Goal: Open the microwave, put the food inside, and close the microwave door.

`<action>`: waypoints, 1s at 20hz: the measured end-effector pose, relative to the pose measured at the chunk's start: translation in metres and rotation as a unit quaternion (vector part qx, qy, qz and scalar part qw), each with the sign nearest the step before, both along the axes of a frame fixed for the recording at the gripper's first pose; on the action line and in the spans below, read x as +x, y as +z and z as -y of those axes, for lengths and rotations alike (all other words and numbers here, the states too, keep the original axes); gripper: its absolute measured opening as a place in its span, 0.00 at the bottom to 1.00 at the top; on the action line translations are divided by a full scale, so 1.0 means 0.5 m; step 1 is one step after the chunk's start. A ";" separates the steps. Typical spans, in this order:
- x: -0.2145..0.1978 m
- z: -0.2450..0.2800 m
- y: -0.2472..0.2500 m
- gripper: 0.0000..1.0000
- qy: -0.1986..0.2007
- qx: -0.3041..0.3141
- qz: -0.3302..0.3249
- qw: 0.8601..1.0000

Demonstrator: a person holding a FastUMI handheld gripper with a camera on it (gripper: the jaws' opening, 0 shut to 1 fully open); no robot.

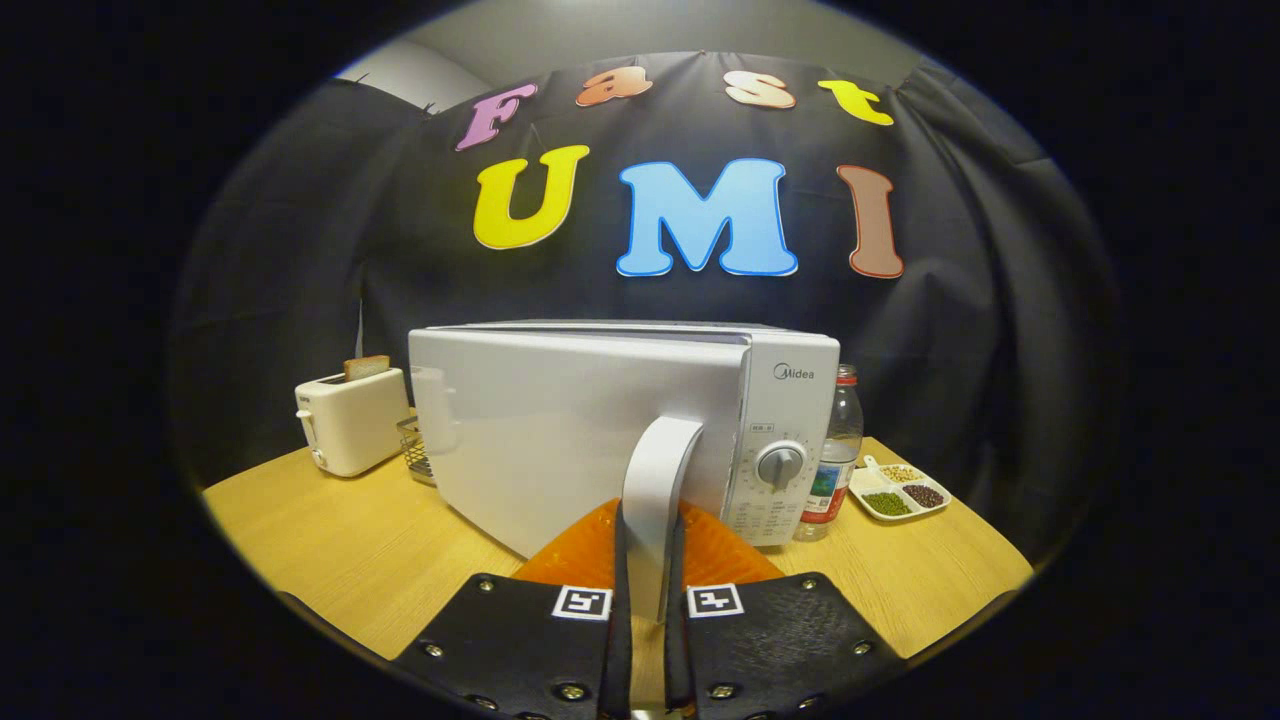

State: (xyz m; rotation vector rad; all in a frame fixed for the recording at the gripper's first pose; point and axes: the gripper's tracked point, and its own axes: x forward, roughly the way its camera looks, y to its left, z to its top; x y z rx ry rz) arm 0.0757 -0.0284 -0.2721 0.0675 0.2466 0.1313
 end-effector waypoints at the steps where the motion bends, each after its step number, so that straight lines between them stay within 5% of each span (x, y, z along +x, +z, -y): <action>1: -0.020 -0.017 0.003 0.13 0.005 0.004 0.001 1.000; 8: -0.145 -0.141 0.026 0.13 0.039 0.005 0.012 0.999; 20: -0.264 -0.402 0.063 0.13 0.009 0.030 0.060 0.998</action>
